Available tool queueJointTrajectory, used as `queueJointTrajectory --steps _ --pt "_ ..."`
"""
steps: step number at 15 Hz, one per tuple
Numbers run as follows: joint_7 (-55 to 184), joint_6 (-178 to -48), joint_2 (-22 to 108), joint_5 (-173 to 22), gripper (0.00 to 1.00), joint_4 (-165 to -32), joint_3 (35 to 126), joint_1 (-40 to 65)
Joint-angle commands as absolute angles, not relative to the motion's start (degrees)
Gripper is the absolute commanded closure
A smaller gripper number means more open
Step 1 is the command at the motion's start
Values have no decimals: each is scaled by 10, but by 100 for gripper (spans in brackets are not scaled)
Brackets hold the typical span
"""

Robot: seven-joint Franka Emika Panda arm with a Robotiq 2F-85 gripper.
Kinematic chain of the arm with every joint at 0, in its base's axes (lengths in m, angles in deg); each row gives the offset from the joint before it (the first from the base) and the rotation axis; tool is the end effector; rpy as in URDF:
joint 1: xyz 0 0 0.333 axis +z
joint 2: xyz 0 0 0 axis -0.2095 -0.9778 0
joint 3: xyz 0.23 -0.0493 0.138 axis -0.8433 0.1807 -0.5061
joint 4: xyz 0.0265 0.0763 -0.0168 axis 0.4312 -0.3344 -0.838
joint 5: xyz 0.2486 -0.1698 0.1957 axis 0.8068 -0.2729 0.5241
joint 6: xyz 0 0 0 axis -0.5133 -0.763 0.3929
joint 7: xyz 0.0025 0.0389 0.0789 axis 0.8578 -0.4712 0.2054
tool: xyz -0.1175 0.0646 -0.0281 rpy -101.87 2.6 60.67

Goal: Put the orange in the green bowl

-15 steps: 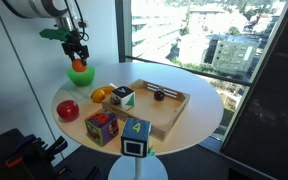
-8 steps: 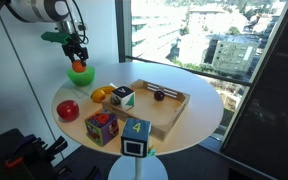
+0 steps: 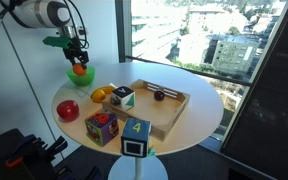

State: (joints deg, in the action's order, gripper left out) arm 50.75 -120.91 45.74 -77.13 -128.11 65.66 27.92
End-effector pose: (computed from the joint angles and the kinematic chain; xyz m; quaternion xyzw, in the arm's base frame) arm 0.4929 0.2449 0.2593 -0.9936 -0.0962 -0.0563 0.0204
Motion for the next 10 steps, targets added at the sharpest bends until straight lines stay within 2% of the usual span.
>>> queueJointTrajectory --steps 1,2,4,10 --pt "489 -1208 446 -789 49 -1270 668 288" --pt "488 -1208 445 -789 6 -1270 669 288" --pt "489 -1205 444 -791 0 -1273 671 289" --pt "493 -1182 456 -776 0 -1281 669 286"
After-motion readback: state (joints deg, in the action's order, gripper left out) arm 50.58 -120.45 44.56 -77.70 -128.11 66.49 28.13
